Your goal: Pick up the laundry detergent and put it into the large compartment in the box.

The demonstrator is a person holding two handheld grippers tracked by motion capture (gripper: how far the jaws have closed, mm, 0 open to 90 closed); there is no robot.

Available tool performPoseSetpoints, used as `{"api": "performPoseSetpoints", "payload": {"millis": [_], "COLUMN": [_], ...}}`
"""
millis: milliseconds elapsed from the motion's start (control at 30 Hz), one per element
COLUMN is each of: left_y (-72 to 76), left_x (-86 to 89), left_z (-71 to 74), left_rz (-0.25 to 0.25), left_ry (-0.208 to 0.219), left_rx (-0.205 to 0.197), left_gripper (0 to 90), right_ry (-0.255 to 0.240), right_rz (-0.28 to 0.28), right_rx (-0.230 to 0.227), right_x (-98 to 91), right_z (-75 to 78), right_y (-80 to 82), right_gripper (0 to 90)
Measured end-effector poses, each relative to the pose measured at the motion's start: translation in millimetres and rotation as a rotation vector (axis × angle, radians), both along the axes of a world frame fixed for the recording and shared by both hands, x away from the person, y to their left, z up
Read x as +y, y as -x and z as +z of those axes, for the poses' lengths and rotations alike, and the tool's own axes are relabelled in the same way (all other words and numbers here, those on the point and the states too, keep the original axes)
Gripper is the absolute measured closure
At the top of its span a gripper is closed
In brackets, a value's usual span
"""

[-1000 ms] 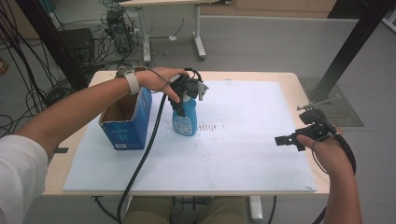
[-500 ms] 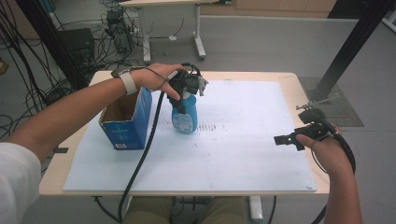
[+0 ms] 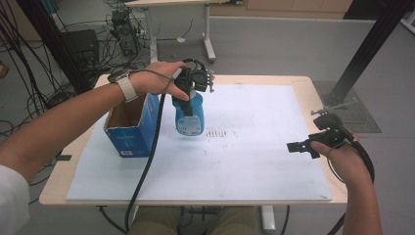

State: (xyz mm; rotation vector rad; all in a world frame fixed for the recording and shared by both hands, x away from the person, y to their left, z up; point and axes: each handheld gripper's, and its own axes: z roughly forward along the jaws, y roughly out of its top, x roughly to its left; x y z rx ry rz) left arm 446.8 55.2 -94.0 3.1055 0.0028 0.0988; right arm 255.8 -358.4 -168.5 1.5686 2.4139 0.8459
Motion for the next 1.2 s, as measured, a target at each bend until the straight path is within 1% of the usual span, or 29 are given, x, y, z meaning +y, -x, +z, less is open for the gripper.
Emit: {"api": "performPoseSetpoints", "payload": {"millis": [33, 67, 100, 133, 233, 267, 300, 367, 400, 433, 467, 533, 600, 633, 667, 733, 867, 967, 1000, 1033, 1067, 1133, 1167, 1200], "left_y": [0.7, 1.2, 1.2, 3.5, 6.3, 6.3, 8.0, 11.4, 11.4, 13.1, 14.2, 15.8, 16.2, 16.2, 15.2, 15.9, 18.5, 20.8, 21.1, 22.6, 23.0, 23.3, 23.3, 22.9], "left_x": [-1.2, -0.9, -0.9, -1.1, -1.4, -1.4, -1.3, -1.0, -1.0, -0.5, -0.6, -1.8, -2.7, -2.7, -2.4, -0.9, 0.3, 1.7, 1.1, 1.6, 1.0, 1.9, 1.9, 3.2], "left_z": [1.3, 3.4, 3.4, 5.8, 10.6, 10.6, 13.8, 16.7, 16.7, 19.0, 20.8, 22.3, 23.3, 23.3, 23.3, 23.0, 25.0, 29.6, 32.4, 34.1, 35.5, 39.3, 39.3, 42.2], "left_rz": [0.015, 0.033, 0.033, 0.062, 0.121, 0.121, 0.151, 0.169, 0.169, 0.194, 0.207, 0.211, 0.235, 0.235, 0.257, 0.284, 0.335, 0.381, 0.393, 0.399, 0.403, 0.435, 0.435, 0.456], "left_ry": [-0.007, -0.002, -0.002, 0.002, 0.009, 0.009, 0.012, 0.017, 0.017, 0.021, 0.021, 0.016, 0.012, 0.012, 0.009, 0.012, 0.01, 0.013, 0.007, 0.012, 0.007, 0.011, 0.011, 0.015], "left_rx": [0.001, 0.002, 0.002, -0.004, -0.013, -0.013, -0.013, -0.015, -0.015, -0.011, -0.008, -0.003, 0.008, 0.008, 0.017, 0.02, 0.021, 0.022, 0.026, 0.024, 0.026, 0.039, 0.039, 0.046], "left_gripper": [38.4, 38.4, 38.4, 38.4, 38.4, 38.4, 38.4, 38.4, 38.4, 38.4, 38.4, 38.4, 38.4, 38.4, 38.4, 38.3, 38.3, 38.3, 38.3, 38.3, 38.4, 38.4, 38.3, 38.4], "right_ry": [-0.002, -0.007, -0.01, -0.012, -0.018, -0.018, -0.018, -0.018, -0.018, -0.017, -0.017, -0.017, -0.015, -0.015, -0.01, -0.02, -0.019, -0.014, -0.01, -0.007, -0.004, 0.0, 0.001, 0.002], "right_rz": [-0.001, 0.0, 0.003, 0.004, 0.011, 0.011, 0.016, 0.021, 0.025, 0.026, 0.029, 0.034, 0.037, 0.037, 0.04, 0.034, 0.035, 0.039, 0.041, 0.044, 0.049, 0.053, 0.057, 0.06], "right_rx": [-0.002, -0.001, 0.002, 0.003, 0.0, 0.0, -0.003, -0.006, -0.008, -0.008, -0.009, -0.01, -0.007, -0.007, -0.001, -0.003, 0.0, -0.005, -0.004, -0.003, -0.004, -0.006, -0.007, -0.008], "right_x": [-0.1, -0.3, 0.0, 0.3, 0.8, 0.8, 1.2, 1.3, 1.0, 1.0, 0.9, 0.4, 0.4, 0.4, 0.4, -1.7, -2.1, -2.0, -1.4, -0.8, -0.3, 0.8, 1.3, 1.7], "right_z": [-0.2, -0.6, -0.8, -0.8, -1.4, -1.4, -1.1, -0.4, -0.2, 0.1, 0.2, 0.3, 0.2, 0.2, 0.6, 0.5, 1.6, 1.8, 1.9, 1.7, 1.6, 1.6, 1.6, 1.7], "right_y": [0.4, 0.4, -0.2, -0.5, -1.5, -1.5, -2.2, -3.1, -3.6, -4.0, -4.4, -5.8, -7.5, -7.5, -9.9, -10.4, -12.8, -14.1, -14.9, -16.0, -16.9, -18.3, -19.4, -20.1], "right_gripper": [7.4, 7.4, 7.4, 7.4, 7.4, 7.4, 7.4, 7.4, 7.4, 7.4, 7.4, 7.4, 7.4, 7.4, 7.6, 7.6, 7.6, 7.6, 7.6, 7.6, 7.6, 7.6, 7.6, 7.6]}}
